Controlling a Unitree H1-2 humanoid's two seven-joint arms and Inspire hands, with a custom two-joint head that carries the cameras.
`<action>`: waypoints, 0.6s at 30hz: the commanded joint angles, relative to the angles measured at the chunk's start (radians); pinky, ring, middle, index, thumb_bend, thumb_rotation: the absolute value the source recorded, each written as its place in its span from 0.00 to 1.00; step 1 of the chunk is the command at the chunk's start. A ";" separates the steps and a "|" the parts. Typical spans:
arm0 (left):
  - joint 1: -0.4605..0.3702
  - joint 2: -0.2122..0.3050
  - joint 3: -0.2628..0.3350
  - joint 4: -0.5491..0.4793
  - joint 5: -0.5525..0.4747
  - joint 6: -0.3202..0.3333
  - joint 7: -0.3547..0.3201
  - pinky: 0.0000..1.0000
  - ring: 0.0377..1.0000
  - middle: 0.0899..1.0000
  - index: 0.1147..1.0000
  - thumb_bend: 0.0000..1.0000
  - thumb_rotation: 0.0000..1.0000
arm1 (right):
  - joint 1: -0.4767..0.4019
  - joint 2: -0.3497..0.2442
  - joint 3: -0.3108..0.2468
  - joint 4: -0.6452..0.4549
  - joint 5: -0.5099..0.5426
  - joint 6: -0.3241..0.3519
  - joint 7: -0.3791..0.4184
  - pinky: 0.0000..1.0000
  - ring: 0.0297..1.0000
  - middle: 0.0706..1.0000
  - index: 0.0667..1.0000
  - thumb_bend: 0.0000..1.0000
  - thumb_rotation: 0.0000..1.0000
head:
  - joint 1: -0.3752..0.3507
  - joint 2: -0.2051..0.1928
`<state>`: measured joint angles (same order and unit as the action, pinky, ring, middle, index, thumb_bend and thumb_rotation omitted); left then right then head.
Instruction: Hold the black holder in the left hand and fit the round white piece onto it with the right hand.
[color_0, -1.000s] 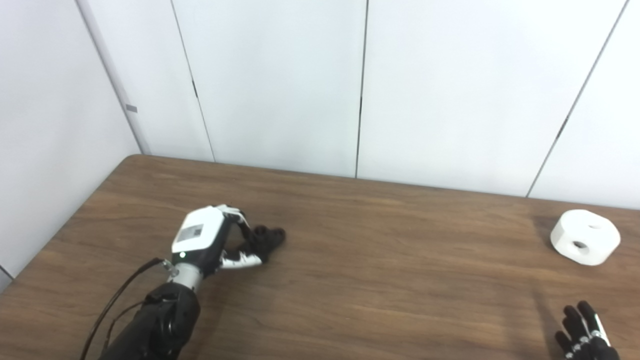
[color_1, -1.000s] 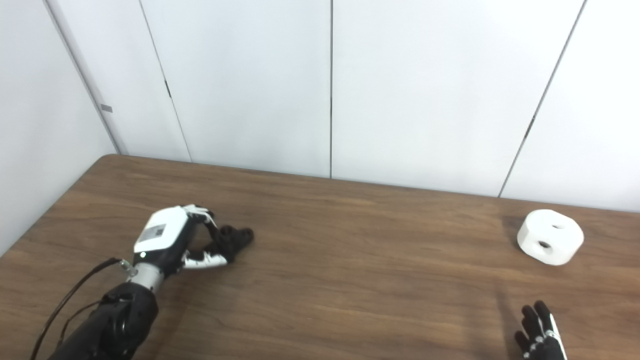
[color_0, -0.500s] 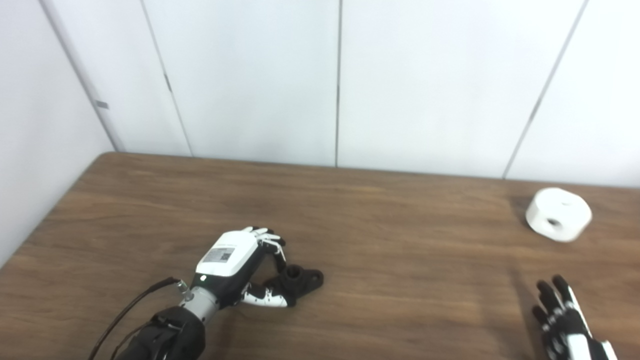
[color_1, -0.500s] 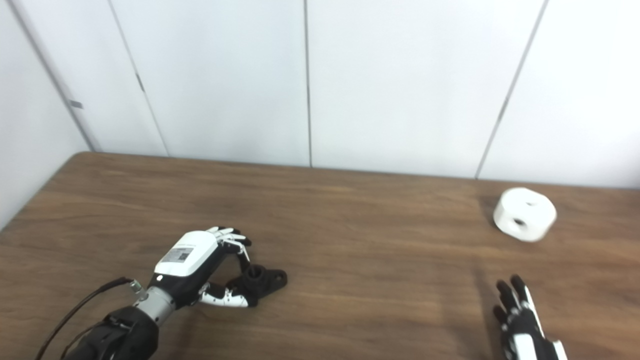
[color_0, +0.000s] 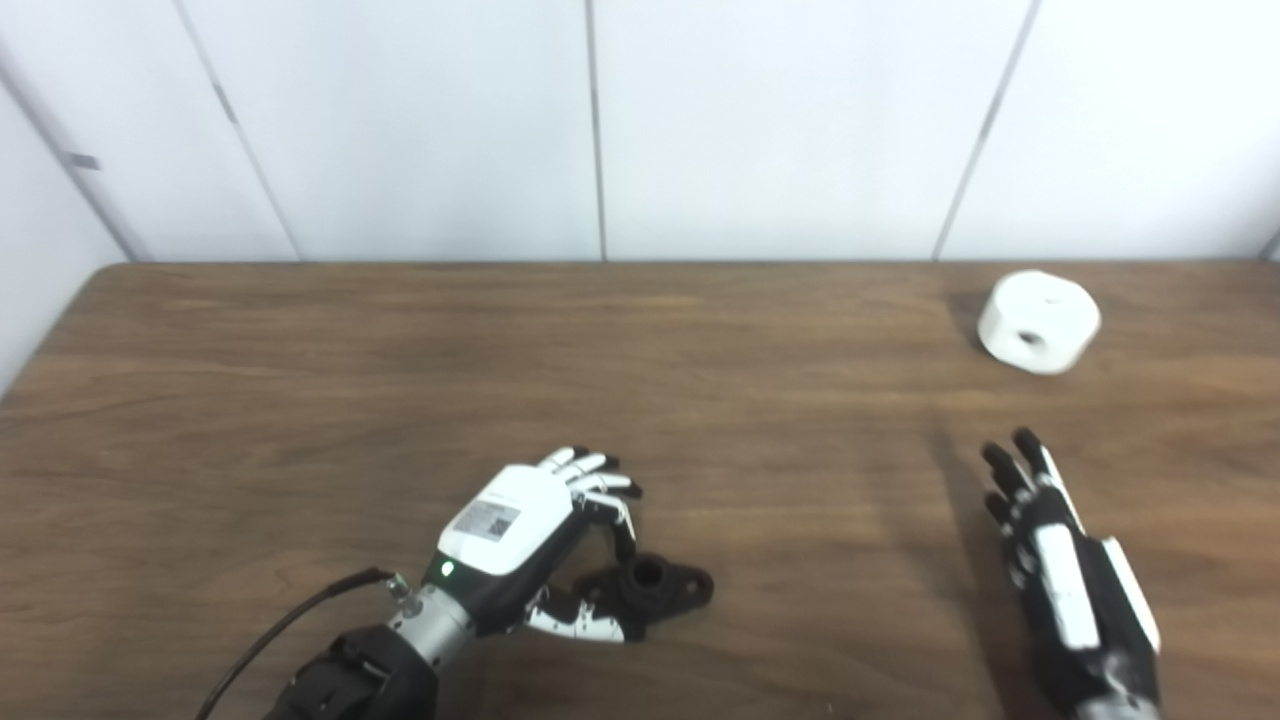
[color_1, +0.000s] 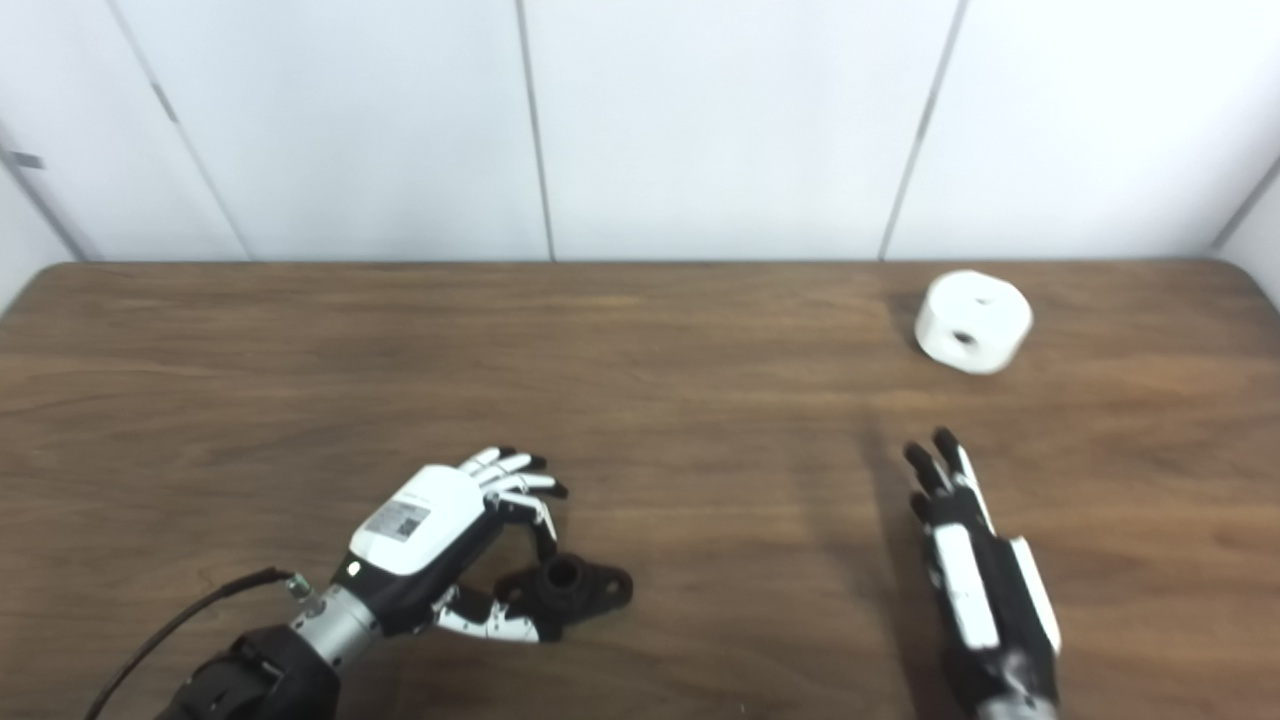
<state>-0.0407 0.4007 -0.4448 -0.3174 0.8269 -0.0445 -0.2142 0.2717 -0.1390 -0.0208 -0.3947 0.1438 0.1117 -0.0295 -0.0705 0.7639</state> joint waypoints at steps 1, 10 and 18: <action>-0.008 -0.020 -0.024 -0.015 0.024 -0.038 -0.018 0.97 0.91 0.81 0.42 0.52 0.07 | -0.020 0.055 0.003 -0.056 -0.016 -0.001 -0.013 1.00 1.00 0.94 1.00 0.57 0.90 | -0.008 0.007; 0.002 -0.078 -0.012 0.045 -0.015 -0.029 -0.015 0.97 0.91 0.81 0.42 0.52 0.06 | -0.041 0.059 0.017 -0.098 -0.036 0.052 -0.051 1.00 1.00 0.93 1.00 0.52 0.89 | -0.036 0.028; 0.022 -0.112 0.050 0.107 -0.170 -0.010 -0.040 1.00 0.92 0.82 0.42 0.52 0.06 | -0.075 0.039 0.010 -0.123 -0.051 0.079 -0.056 1.00 0.99 0.94 0.99 0.51 0.91 | -0.056 0.033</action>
<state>-0.0156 0.2840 -0.4034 -0.2240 0.6730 -0.0627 -0.2427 0.2481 -0.1390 -0.0018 -0.4812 0.1046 0.2016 -0.0787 -0.1257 0.7961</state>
